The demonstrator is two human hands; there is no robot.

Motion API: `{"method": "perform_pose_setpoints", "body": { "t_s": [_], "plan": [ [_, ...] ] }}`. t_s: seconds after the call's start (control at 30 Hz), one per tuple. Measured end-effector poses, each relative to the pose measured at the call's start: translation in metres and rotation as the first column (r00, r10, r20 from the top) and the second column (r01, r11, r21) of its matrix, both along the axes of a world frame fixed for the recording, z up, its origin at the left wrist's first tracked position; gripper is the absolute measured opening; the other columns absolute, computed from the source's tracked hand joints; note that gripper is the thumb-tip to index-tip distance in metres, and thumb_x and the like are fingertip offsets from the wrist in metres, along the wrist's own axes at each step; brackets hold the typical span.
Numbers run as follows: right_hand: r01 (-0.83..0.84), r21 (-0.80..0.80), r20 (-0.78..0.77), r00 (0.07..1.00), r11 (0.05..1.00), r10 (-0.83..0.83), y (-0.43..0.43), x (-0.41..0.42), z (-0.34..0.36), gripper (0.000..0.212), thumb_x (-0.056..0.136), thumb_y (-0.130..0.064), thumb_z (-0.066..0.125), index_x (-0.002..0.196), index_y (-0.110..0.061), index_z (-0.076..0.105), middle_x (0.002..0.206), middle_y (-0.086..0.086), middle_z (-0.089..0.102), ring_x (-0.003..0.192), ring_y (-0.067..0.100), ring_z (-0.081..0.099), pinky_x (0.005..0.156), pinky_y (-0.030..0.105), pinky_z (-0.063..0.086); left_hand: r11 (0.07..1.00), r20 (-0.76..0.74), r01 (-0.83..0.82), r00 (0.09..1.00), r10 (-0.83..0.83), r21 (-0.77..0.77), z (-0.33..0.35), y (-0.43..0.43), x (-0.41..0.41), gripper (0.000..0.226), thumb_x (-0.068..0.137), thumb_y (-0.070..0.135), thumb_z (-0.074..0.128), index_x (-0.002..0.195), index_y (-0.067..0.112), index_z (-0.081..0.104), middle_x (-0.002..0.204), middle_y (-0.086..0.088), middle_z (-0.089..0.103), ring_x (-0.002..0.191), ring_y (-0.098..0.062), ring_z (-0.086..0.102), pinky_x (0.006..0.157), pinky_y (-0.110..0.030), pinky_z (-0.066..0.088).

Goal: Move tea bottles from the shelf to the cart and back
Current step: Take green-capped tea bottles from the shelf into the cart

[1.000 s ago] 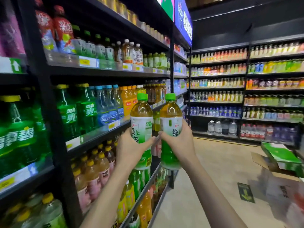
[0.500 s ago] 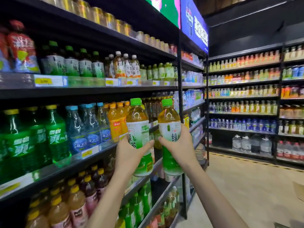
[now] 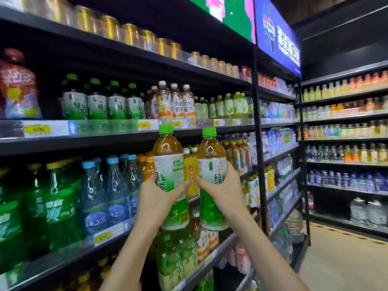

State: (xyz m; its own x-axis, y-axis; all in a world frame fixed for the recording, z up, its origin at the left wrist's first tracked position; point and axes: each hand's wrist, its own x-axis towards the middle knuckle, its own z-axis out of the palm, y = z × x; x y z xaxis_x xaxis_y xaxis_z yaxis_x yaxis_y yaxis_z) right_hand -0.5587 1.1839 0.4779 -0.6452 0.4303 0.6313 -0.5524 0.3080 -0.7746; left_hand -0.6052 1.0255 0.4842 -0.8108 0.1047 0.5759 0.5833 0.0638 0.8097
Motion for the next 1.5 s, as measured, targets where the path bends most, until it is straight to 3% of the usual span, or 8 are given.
{"method": "perform_pose_setpoints", "body": {
  "t_s": [0.1, 0.37, 0.57, 0.83, 0.93, 1.13, 1.33, 1.5],
  "plan": [
    [-0.031, -0.007, -0.023, 0.999, 0.999, 0.031, 0.000, -0.036, 0.017, 0.043, 0.074, -0.014, 0.086, 0.107, -0.021, 0.059, 0.097, 0.000, 0.071, 0.088, 0.014, 0.070, 0.075, 0.031, 0.059, 1.000, -0.046, -0.028, 0.999, 0.029, 0.014, 0.021, -0.002, -0.023, 0.032, 0.069, 0.021, 0.090, 0.096, 0.018, 0.074, 0.085, 0.005, 0.078, 0.081, -0.013, 0.075, 0.081, -0.041, 0.060],
    [-0.170, 0.046, -0.126, 0.977, 0.984, 0.174, -0.021, -0.120, 0.068, 0.046, 0.073, -0.013, 0.086, 0.111, -0.019, 0.060, 0.098, -0.005, 0.071, 0.084, 0.001, 0.068, 0.069, 0.018, 0.054, 0.991, -0.182, -0.124, 0.974, 0.133, 0.057, 0.070, -0.027, -0.076, 0.024, 0.071, 0.016, 0.088, 0.087, 0.023, 0.071, 0.077, 0.015, 0.076, 0.073, -0.001, 0.072, 0.062, -0.016, 0.053],
    [-0.278, 0.105, -0.213, 0.932, 0.955, 0.295, -0.033, -0.165, 0.120, 0.048, 0.075, -0.014, 0.085, 0.116, -0.016, 0.061, 0.100, -0.004, 0.072, 0.087, 0.006, 0.069, 0.069, 0.016, 0.053, 0.987, -0.224, -0.139, 0.962, 0.154, 0.081, 0.108, -0.044, -0.094, 0.020, 0.076, 0.016, 0.085, 0.091, 0.023, 0.073, 0.084, 0.008, 0.077, 0.079, -0.008, 0.074, 0.070, -0.026, 0.057],
    [-0.524, -0.019, -0.321, 0.810, 0.851, 0.492, -0.036, -0.207, 0.203, 0.029, 0.075, -0.007, 0.082, 0.101, -0.001, 0.068, 0.088, 0.016, 0.073, 0.080, 0.030, 0.073, 0.073, 0.051, 0.062, 0.983, -0.301, -0.148, 0.938, 0.175, 0.110, 0.177, -0.040, -0.107, 0.024, 0.078, 0.020, 0.082, 0.099, 0.016, 0.073, 0.086, -0.001, 0.078, 0.081, -0.016, 0.075, 0.075, -0.038, 0.061],
    [-0.557, -0.013, -0.355, 0.779, 0.830, 0.517, -0.033, -0.224, 0.227, 0.034, 0.073, -0.011, 0.082, 0.101, 0.000, 0.067, 0.088, 0.020, 0.071, 0.085, 0.038, 0.073, 0.073, 0.055, 0.061, 0.975, -0.343, -0.196, 0.914, 0.219, 0.101, 0.202, -0.033, -0.112, 0.023, 0.077, 0.021, 0.084, 0.097, 0.015, 0.073, 0.083, -0.003, 0.077, 0.080, -0.018, 0.076, 0.076, -0.041, 0.062],
    [-0.511, 0.071, -0.392, 0.775, 0.856, 0.496, -0.037, -0.262, 0.255, 0.066, 0.056, -0.033, 0.086, 0.111, -0.006, 0.062, 0.095, 0.010, 0.072, 0.087, 0.025, 0.072, 0.076, 0.041, 0.060, 0.952, -0.369, -0.282, 0.878, 0.306, 0.119, 0.232, -0.022, -0.144, 0.023, 0.076, 0.021, 0.085, 0.094, 0.014, 0.075, 0.086, -0.006, 0.077, 0.083, -0.025, 0.076, 0.083, -0.049, 0.060],
    [-0.425, 0.111, -0.445, 0.787, 0.898, 0.428, -0.037, -0.292, 0.257, 0.045, 0.077, -0.018, 0.084, 0.108, -0.018, 0.051, 0.089, -0.013, 0.059, 0.078, -0.005, 0.057, 0.064, 0.012, 0.045, 0.914, -0.370, -0.397, 0.839, 0.398, 0.084, 0.248, -0.017, -0.175, 0.026, 0.075, 0.023, 0.087, 0.097, 0.017, 0.074, 0.085, 0.003, 0.078, 0.078, -0.013, 0.075, 0.072, -0.031, 0.061],
    [-0.493, 0.128, -0.421, 0.759, 0.861, 0.497, -0.037, -0.311, 0.247, 0.043, 0.077, -0.020, 0.084, 0.103, -0.025, 0.050, 0.091, -0.012, 0.062, 0.081, -0.004, 0.060, 0.066, 0.016, 0.049, 0.916, -0.290, -0.394, 0.870, 0.400, 0.079, 0.244, -0.019, -0.194, 0.031, 0.075, 0.021, 0.086, 0.102, 0.015, 0.072, 0.088, 0.000, 0.078, 0.078, -0.014, 0.075, 0.064, -0.026, 0.058]
  ]
}}
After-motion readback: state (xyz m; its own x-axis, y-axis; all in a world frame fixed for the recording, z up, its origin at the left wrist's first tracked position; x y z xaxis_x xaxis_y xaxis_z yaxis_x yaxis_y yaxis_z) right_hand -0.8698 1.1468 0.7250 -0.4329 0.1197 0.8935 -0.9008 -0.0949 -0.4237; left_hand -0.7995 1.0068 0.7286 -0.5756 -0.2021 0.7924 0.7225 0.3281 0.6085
